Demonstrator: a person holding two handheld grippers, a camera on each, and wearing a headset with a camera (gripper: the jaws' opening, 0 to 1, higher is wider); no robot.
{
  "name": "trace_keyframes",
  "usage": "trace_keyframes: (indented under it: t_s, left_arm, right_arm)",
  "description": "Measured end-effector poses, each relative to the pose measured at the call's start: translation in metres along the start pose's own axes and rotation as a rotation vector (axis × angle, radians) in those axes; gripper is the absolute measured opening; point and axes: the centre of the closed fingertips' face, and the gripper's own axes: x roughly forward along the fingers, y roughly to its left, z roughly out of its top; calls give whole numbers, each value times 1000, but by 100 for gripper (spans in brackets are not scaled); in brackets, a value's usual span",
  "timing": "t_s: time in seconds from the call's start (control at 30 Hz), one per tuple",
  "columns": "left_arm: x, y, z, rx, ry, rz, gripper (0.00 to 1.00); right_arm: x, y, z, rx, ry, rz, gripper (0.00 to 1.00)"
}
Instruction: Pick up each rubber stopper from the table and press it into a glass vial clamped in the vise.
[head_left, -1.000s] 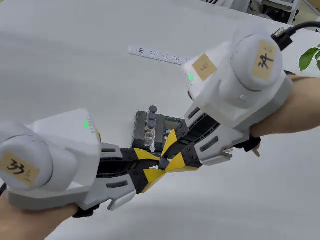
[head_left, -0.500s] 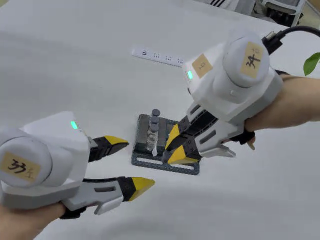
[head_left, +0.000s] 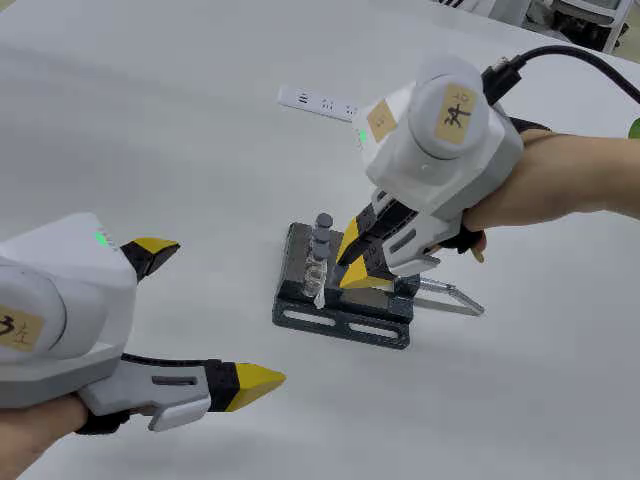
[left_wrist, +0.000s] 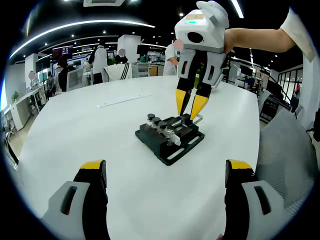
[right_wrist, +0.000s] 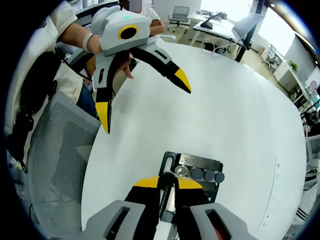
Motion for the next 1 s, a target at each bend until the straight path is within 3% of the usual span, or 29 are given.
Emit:
trace_keyframes:
  t_s: [0.27,0.37,0.43,0.6,1.0]
  left_arm:
    - [0,-1,-5,-18,13,-5,99]
    - [2,0,-7,-24,12,-4,99]
    - [3,-1,-9,-26,16,-9,99]
    - [5,-4,-8,-33,9,-19,99]
    - [6,-4,-16,-55,20,-23,99]
  right_arm:
    - [11,-13,-4,-124,34,-28,5]
    - [13,-13,-2,-167,31,-15,5]
    - [16,-15,-2,-238,44,-20,5]
    - [17,-20,-3,-297,61,-14,5]
    - [23,-17,-2,-339,83,21,5]
